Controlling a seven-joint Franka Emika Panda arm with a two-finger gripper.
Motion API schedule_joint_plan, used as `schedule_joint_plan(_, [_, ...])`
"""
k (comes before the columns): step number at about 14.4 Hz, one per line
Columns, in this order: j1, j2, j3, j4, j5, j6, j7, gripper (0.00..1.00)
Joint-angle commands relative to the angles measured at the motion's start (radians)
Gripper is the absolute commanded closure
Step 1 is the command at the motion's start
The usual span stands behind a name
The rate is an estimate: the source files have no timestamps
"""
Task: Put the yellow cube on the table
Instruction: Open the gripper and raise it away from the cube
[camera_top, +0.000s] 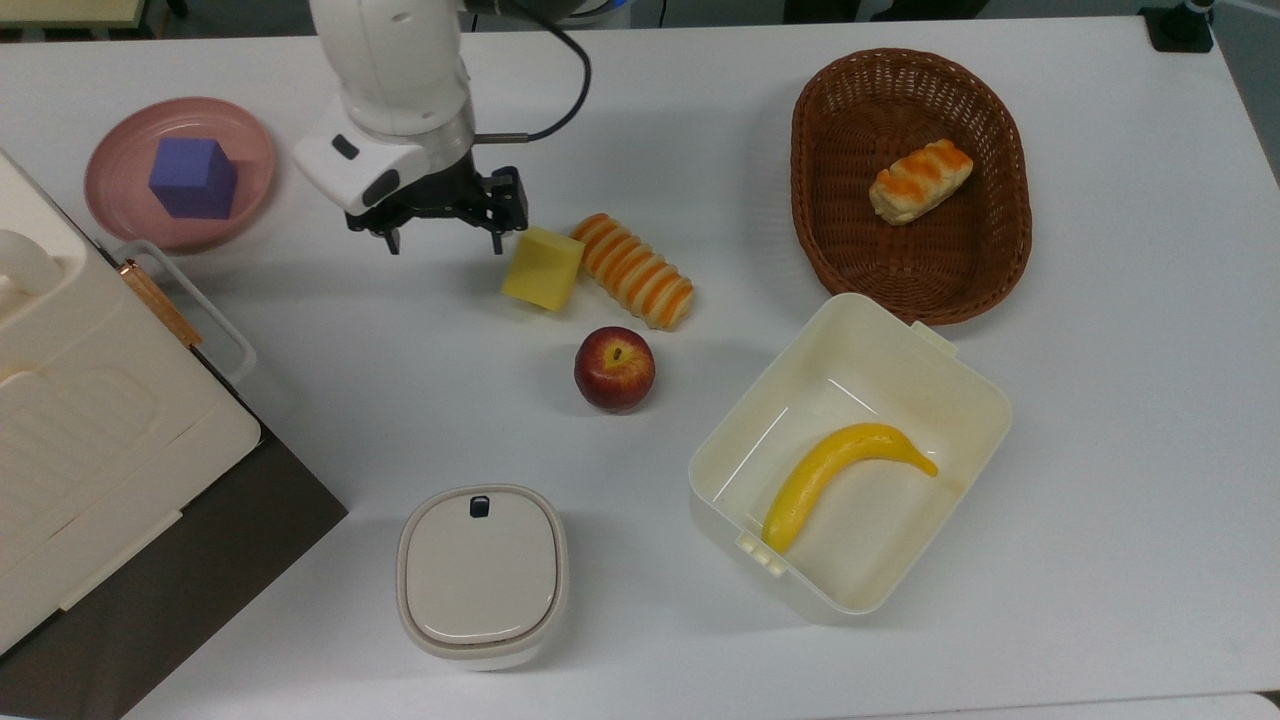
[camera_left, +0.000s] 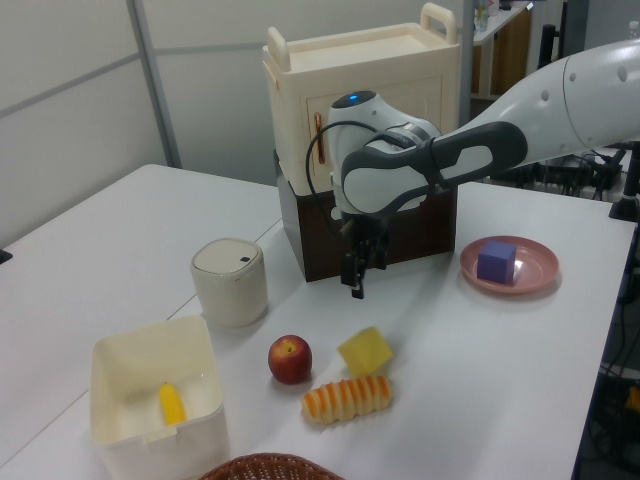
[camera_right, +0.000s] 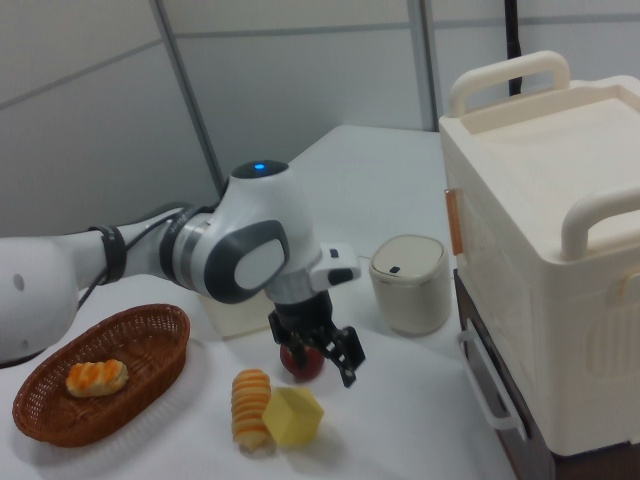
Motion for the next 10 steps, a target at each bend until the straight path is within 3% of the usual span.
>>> schedule_joint_plan(1, [0.070,-0.033,-0.010,0.067,-0.014,-0.125,0.111,0.00])
schedule_joint_plan(4, [0.112,-0.061,-0.010,0.141,-0.014,-0.263,0.134,0.00])
schedule_joint_plan(10, [0.144,-0.199,-0.011,0.136,0.000,-0.373,0.205,0.00])
